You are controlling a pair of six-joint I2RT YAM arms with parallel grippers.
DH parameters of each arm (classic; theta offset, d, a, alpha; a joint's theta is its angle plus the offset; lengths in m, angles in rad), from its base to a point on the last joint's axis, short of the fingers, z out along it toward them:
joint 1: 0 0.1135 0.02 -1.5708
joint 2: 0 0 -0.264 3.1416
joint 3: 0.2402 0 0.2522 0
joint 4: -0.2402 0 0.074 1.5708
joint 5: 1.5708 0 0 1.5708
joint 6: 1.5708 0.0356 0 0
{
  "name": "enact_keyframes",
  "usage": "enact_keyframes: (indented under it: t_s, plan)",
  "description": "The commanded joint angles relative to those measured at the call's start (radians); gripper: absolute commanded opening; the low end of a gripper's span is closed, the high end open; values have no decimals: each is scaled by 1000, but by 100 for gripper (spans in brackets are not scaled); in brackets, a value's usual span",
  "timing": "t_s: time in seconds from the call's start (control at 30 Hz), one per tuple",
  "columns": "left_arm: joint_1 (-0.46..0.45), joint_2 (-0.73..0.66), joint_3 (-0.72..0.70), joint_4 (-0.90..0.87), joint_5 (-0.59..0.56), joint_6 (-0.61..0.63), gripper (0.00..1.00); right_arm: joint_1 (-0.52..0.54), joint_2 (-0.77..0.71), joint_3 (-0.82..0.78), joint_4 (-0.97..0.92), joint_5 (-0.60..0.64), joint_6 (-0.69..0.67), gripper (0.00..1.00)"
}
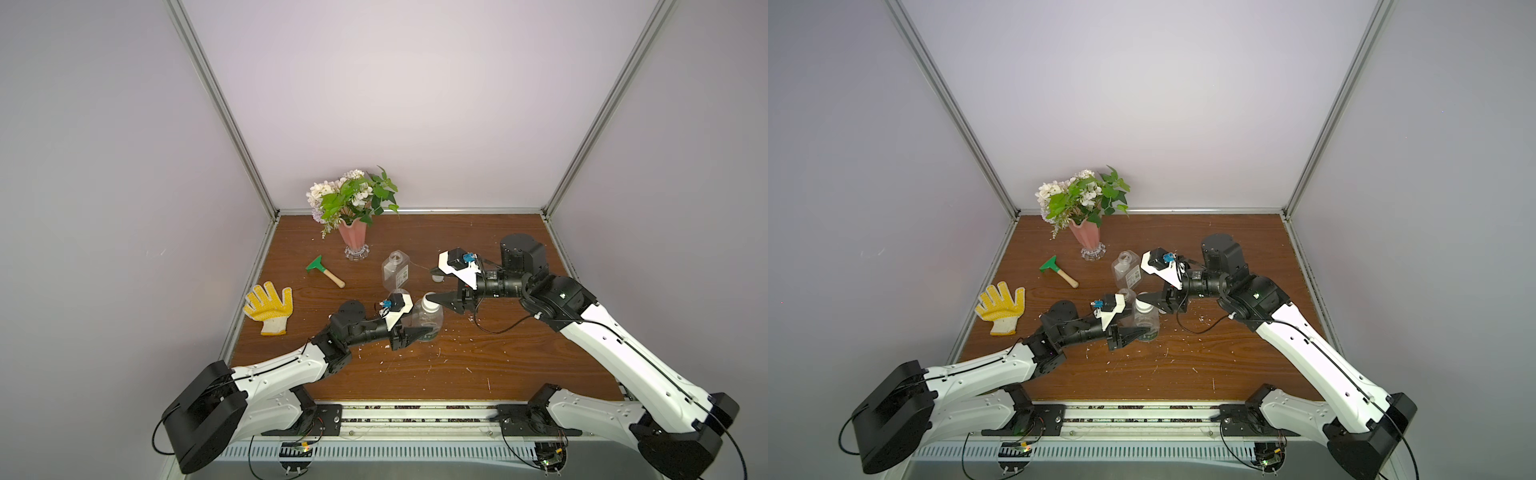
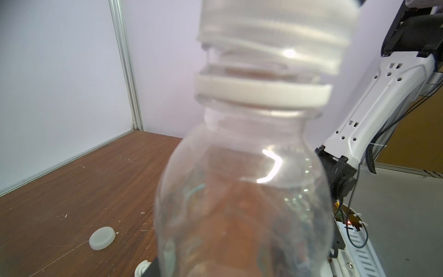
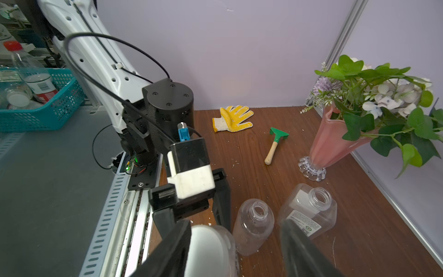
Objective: Screw on the bottle caps
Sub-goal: Screw the bottle cap onto the plastic bottle.
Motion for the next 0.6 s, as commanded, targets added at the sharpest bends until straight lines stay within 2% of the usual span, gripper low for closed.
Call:
enact_keyframes:
  t_s: [0.0,0.57]
  plan:
    - [9,-11,11,41,4,-2,55,-9,-4,6,26,30,19,65]
    - [9,-24,6,51,-3,-3,55,-53,-19,-66,33,26,1,62]
